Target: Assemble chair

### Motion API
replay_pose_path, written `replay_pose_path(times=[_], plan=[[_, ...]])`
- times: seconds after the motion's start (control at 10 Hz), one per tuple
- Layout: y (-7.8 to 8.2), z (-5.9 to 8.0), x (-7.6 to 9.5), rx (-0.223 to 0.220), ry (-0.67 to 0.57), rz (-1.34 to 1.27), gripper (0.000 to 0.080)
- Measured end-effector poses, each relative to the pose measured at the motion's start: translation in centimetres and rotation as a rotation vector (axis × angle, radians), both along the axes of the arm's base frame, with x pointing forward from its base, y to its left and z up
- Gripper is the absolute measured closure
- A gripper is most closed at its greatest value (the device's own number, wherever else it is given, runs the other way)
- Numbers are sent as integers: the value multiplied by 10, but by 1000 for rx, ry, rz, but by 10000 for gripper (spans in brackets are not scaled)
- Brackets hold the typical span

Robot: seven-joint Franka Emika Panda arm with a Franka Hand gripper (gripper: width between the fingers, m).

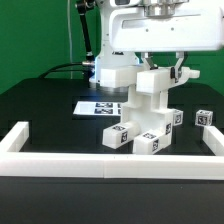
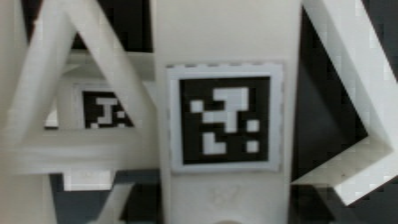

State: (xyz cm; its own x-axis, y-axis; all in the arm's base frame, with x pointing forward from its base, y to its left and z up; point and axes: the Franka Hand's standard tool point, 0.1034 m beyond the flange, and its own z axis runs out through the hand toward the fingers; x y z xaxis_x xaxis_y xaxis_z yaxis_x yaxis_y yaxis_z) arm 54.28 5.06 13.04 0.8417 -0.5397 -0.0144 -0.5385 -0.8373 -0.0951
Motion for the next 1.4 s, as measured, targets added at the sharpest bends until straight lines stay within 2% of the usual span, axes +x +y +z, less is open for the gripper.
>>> replay_pose_path(times=[1.4], plan=[[1,0,-1,0,-5,-2,508]])
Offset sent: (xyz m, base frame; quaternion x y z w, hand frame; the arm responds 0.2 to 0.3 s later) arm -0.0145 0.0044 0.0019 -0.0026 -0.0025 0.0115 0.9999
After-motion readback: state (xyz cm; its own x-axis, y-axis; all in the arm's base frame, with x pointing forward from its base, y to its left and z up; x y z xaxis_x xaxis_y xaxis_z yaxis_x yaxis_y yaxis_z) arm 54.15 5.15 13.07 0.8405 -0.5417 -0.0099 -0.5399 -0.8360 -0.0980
